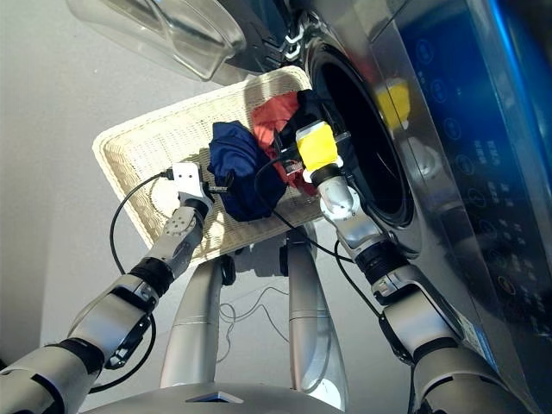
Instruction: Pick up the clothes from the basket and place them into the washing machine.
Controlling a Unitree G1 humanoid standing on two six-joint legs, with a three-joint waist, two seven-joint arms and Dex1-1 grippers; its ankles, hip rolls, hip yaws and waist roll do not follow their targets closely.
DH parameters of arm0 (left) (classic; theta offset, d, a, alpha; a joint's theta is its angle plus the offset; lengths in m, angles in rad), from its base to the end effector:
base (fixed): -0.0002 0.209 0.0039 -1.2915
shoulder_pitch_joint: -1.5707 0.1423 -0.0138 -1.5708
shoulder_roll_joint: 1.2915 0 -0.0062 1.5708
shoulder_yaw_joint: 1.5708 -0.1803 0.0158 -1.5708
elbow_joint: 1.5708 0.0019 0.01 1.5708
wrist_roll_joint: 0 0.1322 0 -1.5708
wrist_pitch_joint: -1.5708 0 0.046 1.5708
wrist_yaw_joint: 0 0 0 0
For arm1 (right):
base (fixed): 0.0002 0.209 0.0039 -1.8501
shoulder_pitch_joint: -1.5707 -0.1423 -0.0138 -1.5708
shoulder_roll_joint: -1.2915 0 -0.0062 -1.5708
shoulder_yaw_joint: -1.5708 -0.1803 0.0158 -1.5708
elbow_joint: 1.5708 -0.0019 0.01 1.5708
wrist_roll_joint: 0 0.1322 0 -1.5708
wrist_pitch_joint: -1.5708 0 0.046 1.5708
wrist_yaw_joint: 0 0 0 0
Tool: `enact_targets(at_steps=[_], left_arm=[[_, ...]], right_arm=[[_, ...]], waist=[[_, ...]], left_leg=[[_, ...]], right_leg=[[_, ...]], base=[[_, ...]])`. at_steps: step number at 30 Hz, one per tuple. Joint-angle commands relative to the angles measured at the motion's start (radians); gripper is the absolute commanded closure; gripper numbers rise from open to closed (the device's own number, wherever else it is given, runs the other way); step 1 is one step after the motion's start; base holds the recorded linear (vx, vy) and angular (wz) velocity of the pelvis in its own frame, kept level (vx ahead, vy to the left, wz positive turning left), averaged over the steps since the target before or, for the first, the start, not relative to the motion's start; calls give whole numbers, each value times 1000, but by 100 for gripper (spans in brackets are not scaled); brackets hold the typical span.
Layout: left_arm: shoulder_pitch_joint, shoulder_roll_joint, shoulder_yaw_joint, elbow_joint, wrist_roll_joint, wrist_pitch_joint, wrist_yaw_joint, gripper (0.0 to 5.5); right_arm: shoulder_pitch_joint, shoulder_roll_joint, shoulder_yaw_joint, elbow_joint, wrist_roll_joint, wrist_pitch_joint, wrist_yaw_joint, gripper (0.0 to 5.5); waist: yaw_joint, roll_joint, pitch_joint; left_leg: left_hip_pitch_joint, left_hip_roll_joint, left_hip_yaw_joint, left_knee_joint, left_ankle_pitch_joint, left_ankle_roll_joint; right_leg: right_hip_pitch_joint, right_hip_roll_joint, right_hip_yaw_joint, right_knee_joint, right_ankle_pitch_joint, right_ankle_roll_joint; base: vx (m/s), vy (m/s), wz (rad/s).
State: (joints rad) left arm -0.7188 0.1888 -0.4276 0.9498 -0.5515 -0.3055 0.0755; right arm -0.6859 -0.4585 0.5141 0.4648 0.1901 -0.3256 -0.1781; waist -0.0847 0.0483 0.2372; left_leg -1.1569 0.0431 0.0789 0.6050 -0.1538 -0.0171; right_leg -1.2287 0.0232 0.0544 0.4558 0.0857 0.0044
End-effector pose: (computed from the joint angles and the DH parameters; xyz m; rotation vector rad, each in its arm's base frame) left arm 0.3072 0.1235 0.0619 -0.0461 0.0299 -0.1581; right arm 0.2999 -0.1412 0.1273 -0.4116 -0.4380 0.2758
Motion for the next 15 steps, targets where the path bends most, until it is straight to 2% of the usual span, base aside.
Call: enact_targets(at_steps=[1,4,6,7,8,9,12,15], left_arm=[[-41,-1,-3,51,67,-10,7,0],[-77,15,19,85,72,-4,21,0],[-86,24,24,88,74,2,21,0],[-91,30,24,86,78,3,18,265],[-93,34,24,86,75,4,14,339],[-96,38,25,85,69,3,8,550],[-87,34,24,77,64,0,-7,550],[-77,22,27,76,54,-7,-14,550]], right_arm=[[8,40,4,-145,-53,-32,6,0],[6,54,10,-158,-45,-34,14,0],[10,61,12,-163,-36,-31,20,0],[15,63,12,-169,-35,-31,23,0],[18,63,12,-168,-36,-32,24,0],[20,65,11,-167,-34,-32,24,0],[34,73,6,-162,-32,-33,33,0],[49,82,3,-152,-29,-39,36,0]], waist=[[-17,-17,3],[-31,-27,7],[-37,-30,6],[-39,-31,5],[-41,-32,4],[-42,-32,3],[-45,-31,-5],[-43,-27,-20]], left_leg=[[-64,13,1,88,-34,33],[-87,28,26,128,-57,36],[-97,33,31,135,-61,36],[-100,35,32,137,-62,36],[-103,35,33,140,-63,37],[-105,35,36,142,-64,39],[-111,32,37,152,-66,43],[-100,26,34,138,-63,45]], right_leg=[[-8,23,-55,31,-42,32],[-32,31,-53,44,-41,36],[-41,34,-53,43,-36,38],[-44,34,-55,42,-36,39],[-45,36,-56,42,-37,38],[-48,39,-58,41,-36,39],[-52,42,-60,42,-31,39],[-41,37,-62,33,-29,37]], base=[[4,72,-223],[21,46,-257],[21,-9,-288],[11,-17,-214],[0,0,0],[0,0,0],[0,0,0],[0,0,0]])
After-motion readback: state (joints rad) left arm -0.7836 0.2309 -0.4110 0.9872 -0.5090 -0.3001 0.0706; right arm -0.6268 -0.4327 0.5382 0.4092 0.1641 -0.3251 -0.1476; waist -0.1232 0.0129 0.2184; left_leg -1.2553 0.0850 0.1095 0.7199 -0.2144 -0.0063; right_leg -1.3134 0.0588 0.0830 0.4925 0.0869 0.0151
